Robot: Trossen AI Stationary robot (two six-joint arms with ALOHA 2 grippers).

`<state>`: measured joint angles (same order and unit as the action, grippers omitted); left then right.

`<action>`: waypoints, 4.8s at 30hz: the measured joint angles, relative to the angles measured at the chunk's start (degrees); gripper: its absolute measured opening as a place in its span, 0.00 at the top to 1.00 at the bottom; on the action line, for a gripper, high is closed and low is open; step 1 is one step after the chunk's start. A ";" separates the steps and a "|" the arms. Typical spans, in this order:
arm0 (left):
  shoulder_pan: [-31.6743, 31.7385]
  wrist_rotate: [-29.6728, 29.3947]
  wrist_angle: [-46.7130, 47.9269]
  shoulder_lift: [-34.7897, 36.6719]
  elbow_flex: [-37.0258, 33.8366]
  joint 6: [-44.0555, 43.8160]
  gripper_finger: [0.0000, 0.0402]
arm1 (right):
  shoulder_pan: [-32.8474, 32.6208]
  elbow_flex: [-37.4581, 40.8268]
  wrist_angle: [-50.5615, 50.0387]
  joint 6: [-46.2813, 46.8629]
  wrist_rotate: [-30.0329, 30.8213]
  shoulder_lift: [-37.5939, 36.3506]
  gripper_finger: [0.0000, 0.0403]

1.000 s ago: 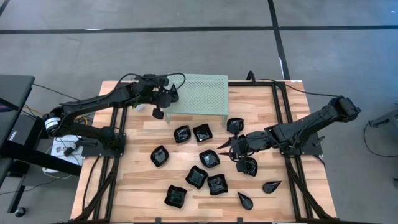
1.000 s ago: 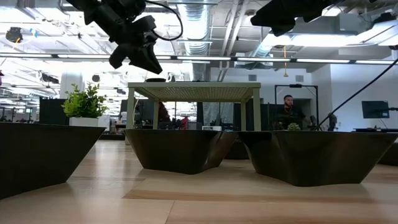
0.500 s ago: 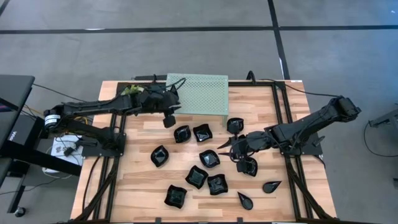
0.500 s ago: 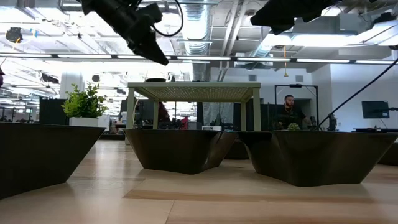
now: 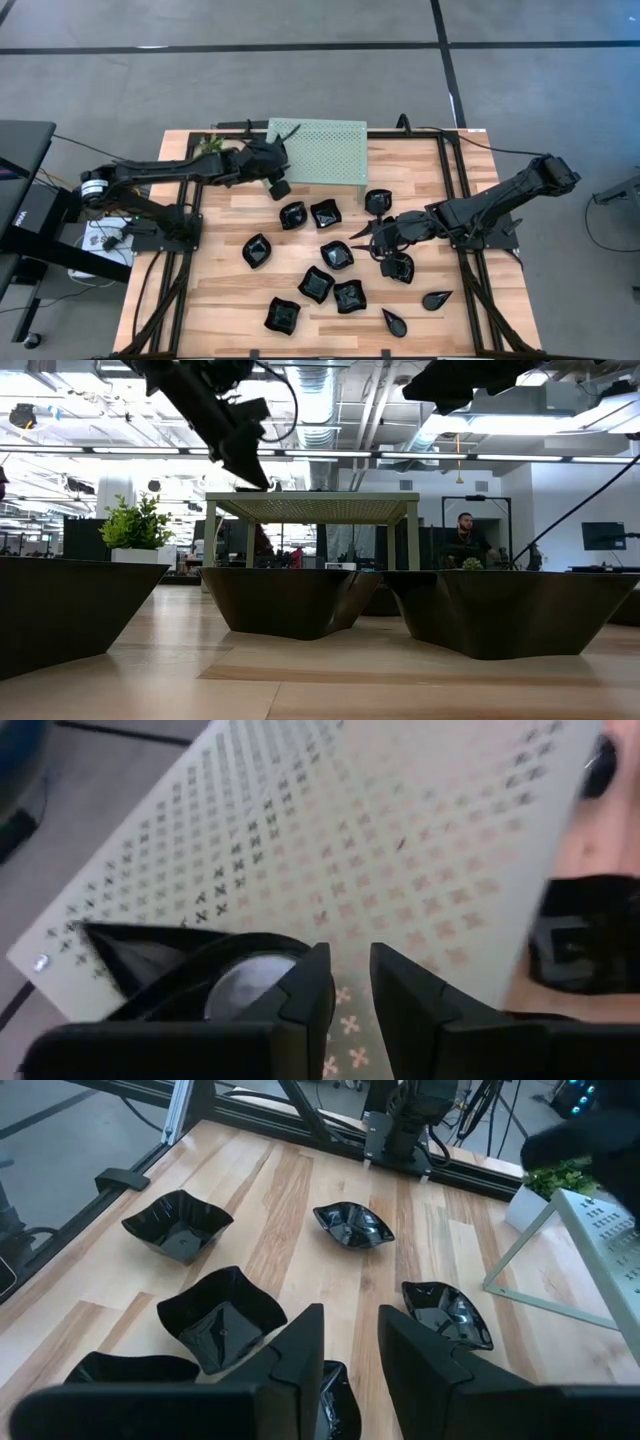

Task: Pick & Place Mini shaped plates
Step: Stack the drop shaped plate on top of the other drop shaped plate on the shelf

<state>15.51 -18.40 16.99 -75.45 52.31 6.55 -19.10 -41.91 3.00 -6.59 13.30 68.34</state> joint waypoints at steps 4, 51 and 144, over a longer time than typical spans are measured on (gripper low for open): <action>-0.26 -5.75 -0.89 -1.62 0.00 0.03 0.81 | 0.01 0.00 0.01 0.00 0.00 0.00 0.77; -2.86 -7.92 -1.88 -0.80 -0.02 -1.27 0.81 | 0.01 0.02 -0.01 0.02 0.00 0.00 0.77; -9.39 25.78 -4.68 5.95 -0.09 16.30 0.86 | 0.49 0.02 0.18 0.75 0.11 0.00 0.77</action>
<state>6.12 7.38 12.32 -69.49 52.23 22.84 -18.61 -41.89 3.17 -5.84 13.41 68.34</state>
